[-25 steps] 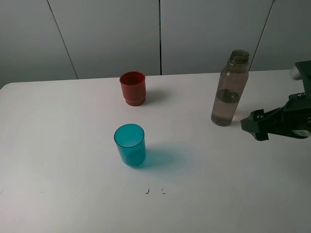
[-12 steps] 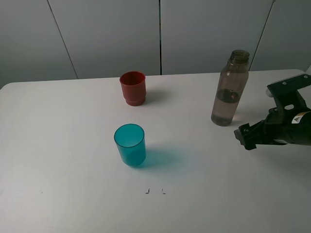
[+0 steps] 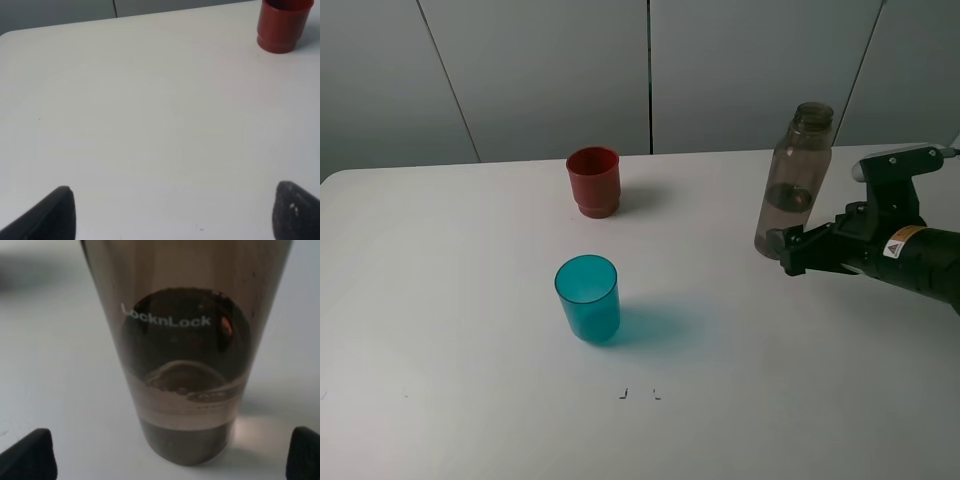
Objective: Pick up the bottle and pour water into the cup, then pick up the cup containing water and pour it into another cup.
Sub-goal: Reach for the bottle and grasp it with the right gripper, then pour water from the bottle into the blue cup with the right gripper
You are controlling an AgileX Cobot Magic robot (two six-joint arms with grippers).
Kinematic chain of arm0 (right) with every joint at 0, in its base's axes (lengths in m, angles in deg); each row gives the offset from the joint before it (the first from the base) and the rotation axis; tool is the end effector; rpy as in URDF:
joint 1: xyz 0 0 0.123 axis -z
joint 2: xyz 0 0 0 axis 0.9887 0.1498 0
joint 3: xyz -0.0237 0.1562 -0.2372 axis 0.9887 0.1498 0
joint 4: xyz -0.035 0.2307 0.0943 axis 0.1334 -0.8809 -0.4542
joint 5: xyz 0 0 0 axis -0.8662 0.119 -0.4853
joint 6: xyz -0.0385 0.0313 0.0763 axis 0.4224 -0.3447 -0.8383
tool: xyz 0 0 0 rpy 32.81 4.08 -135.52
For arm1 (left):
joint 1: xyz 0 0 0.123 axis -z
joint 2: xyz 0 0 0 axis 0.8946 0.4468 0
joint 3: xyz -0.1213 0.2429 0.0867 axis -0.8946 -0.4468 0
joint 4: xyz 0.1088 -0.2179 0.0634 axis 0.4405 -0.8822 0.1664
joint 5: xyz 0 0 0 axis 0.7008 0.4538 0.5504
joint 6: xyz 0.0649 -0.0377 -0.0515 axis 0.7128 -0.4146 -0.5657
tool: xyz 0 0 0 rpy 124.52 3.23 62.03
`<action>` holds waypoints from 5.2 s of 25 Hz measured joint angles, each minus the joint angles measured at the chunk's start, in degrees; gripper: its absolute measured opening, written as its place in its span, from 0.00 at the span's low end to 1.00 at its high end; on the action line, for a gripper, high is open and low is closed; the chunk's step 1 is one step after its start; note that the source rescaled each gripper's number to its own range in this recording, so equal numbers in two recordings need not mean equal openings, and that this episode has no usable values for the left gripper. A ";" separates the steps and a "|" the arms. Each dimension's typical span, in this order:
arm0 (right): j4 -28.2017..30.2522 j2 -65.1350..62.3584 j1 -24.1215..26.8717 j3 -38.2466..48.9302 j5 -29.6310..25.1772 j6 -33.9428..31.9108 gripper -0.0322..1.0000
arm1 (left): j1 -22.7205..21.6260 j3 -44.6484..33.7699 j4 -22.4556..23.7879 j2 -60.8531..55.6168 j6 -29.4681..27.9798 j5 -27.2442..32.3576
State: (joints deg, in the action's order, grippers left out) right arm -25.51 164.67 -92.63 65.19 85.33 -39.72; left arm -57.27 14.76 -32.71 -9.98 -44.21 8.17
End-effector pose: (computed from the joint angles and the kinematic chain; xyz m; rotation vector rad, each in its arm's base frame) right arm 0.2369 0.0552 0.1036 -0.2705 2.1516 0.2057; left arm -0.0072 0.0025 0.2781 0.1099 2.0566 -0.0414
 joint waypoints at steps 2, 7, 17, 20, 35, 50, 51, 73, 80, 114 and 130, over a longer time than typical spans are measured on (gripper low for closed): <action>0.50 1.08 0.00 0.00 1.48 0.00 1.00 | 0.00 0.00 0.00 0.00 0.00 0.00; 0.50 2.10 0.00 0.00 7.03 0.63 1.00 | 0.00 0.00 0.00 0.00 0.00 0.00; -2.38 4.25 0.00 -2.28 11.96 2.81 1.00 | 0.00 0.00 0.00 0.00 0.00 0.00; -2.38 5.67 0.00 -4.08 12.76 2.81 1.00 | 0.00 0.00 0.00 0.00 0.00 0.00; -1.59 12.12 0.00 -11.03 13.43 1.11 1.00 | 0.00 0.00 0.00 0.00 0.00 0.00; -1.57 12.10 0.00 -11.38 13.52 1.47 0.03 | 0.00 0.00 0.00 0.00 0.00 0.00; -1.70 12.10 0.00 -11.38 13.52 1.41 0.08 | 0.00 0.00 0.00 0.00 0.00 0.00; 4.18 3.20 -1.57 -12.84 7.58 7.31 0.08 | 0.00 0.00 0.00 0.00 0.00 0.00; 5.18 2.22 -9.56 -20.51 -3.71 13.98 0.08 | 0.00 0.00 0.00 0.00 0.39 0.00; -3.84 9.33 -21.88 -24.46 -4.34 60.55 0.08 | 0.00 0.00 0.00 0.00 0.39 0.00; -3.71 9.33 -23.98 -24.46 -4.42 74.37 0.08 | 0.00 0.00 0.00 0.00 0.39 0.00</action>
State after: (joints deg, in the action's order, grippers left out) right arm -29.23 174.00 -116.61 40.73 80.91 34.65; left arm -57.27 14.76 -32.71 -9.98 -43.82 8.17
